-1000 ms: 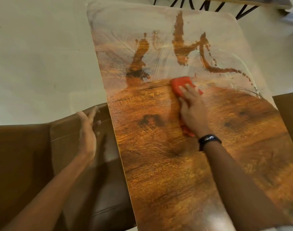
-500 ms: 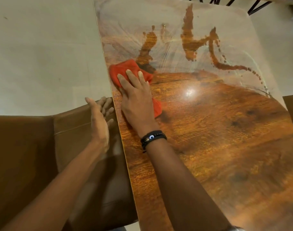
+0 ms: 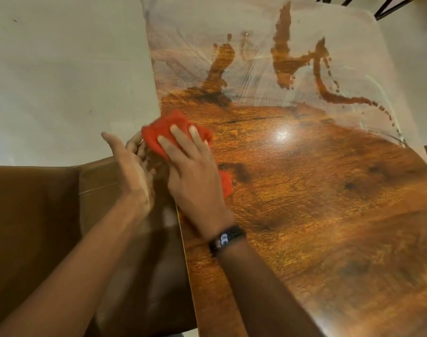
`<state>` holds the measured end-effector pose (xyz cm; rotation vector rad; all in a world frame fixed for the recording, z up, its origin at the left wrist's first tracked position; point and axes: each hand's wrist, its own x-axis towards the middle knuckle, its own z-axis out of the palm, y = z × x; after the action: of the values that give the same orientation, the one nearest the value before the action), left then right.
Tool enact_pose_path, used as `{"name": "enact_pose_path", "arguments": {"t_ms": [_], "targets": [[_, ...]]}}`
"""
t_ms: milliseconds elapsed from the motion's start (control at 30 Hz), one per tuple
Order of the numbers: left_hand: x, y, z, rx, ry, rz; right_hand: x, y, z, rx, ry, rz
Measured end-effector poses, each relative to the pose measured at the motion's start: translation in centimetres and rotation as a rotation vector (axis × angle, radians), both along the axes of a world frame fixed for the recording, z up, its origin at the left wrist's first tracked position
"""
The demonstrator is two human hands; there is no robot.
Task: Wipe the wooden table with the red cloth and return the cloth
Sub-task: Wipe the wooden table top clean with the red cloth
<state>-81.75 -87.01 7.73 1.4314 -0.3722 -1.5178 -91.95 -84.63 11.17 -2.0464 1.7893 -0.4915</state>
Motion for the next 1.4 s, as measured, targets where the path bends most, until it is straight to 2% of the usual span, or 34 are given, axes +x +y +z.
{"name": "enact_pose_path", "arguments": {"t_ms": [100,200,367,467,533,633,800,900,1000,1133,1200,1267,1400], "targets": [[-1.4,-3.3,1.3,-0.051,-0.090,-0.034,-1.2,-6.9,-0.4,-0.008,-0.007,-0.037],[-3.0,-6.6,2.9,-0.086,-0.183,-0.039,-6.5,-10.5,-0.1,0.017,-0.039,-0.151],[-5.2,-6.6,2.6,-0.113,-0.562,-0.057,-20.8,-9.3,0.8,0.047,-0.009,-0.474],[-5.4,-6.5,2.6,-0.132,-0.596,-0.016,-25.7,-7.3,1.3,0.056,-0.008,-0.710],[-5.3,-6.7,2.5,-0.138,-0.586,-0.003,-25.2,-7.3,1.4,0.058,0.011,-0.783],[-5.4,-6.3,2.5,-0.162,-0.567,0.004,-19.1,-8.5,1.2,0.039,-0.026,-0.638],[-4.7,-6.4,1.8,-0.205,-0.449,0.123,-4.3,-9.1,-0.4,-0.026,0.035,0.016],[-4.5,-6.4,1.0,-0.207,-0.399,0.195,-2.6,-9.4,0.0,-0.011,0.024,0.215],[-4.8,-6.2,1.2,-0.207,-0.413,0.172,-7.7,-9.8,0.4,0.020,0.029,0.122],[-5.0,-5.9,2.0,-0.223,-0.444,0.109,-18.3,-9.6,0.9,0.046,-0.036,-0.340],[-5.2,-5.9,2.2,-0.221,-0.479,0.099,-21.1,-9.4,1.2,0.055,-0.046,-0.524],[-5.6,-5.8,2.8,-0.249,-0.487,0.100,-20.2,-9.0,1.3,0.063,-0.018,-0.535],[-5.7,-5.5,2.9,-0.306,-0.631,0.033,-12.1,-5.2,0.9,0.070,-0.032,-0.244]]}}
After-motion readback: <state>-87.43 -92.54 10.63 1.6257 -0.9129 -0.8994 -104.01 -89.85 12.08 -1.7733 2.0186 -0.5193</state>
